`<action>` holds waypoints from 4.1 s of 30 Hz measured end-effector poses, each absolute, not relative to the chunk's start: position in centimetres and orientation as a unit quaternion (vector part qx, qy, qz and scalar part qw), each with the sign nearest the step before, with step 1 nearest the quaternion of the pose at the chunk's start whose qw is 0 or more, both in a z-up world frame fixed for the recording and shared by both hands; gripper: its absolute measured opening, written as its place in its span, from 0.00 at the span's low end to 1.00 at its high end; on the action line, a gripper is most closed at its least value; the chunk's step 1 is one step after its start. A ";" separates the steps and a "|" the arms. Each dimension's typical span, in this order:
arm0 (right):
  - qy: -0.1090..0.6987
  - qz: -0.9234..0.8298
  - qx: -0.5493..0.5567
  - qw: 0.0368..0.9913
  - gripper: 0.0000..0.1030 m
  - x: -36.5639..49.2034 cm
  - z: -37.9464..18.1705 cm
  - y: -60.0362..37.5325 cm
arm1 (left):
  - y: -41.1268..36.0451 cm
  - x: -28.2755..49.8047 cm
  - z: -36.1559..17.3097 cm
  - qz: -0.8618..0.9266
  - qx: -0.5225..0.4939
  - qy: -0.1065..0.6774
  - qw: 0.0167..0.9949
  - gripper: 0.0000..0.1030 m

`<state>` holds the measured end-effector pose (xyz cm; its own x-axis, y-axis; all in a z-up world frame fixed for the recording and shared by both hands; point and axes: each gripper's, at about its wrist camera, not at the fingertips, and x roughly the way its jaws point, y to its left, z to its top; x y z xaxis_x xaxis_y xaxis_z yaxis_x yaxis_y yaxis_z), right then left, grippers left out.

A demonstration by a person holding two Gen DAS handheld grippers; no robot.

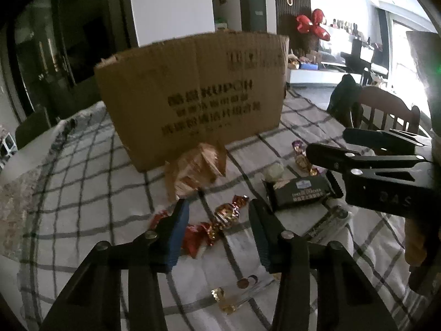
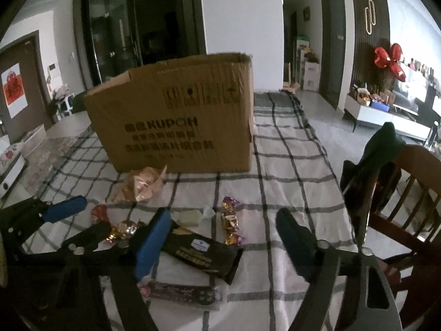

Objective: Organize snacks
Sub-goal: 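Grasp the red-gold candy with left gripper while right gripper grasps purple candies, then carry both candies into the box and open both grippers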

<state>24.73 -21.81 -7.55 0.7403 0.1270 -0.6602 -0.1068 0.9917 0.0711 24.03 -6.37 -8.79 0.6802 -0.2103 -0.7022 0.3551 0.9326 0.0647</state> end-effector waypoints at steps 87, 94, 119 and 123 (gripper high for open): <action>0.244 0.130 0.025 0.961 0.17 24.6 5.2 -19.9 | -3.7 24.3 6.3 -0.121 0.024 0.236 0.964 0.23; 0.222 0.142 0.022 0.964 0.17 27.4 7.6 -19.7 | -3.6 27.0 8.9 -0.112 0.037 0.209 0.971 0.23; 0.260 0.123 0.023 0.957 0.46 37.1 6.3 -19.8 | -3.8 37.3 7.5 -0.108 0.028 0.253 0.961 0.52; 0.255 0.110 0.015 0.961 0.47 36.4 6.1 -20.2 | -3.8 35.6 7.7 -0.097 0.042 0.233 0.967 0.57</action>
<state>36.37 -20.15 6.13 0.8464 0.2184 -0.4858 -0.2036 0.9755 0.0838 35.55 -3.79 7.67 0.8721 -0.1681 -0.4596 0.2077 0.9775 0.0367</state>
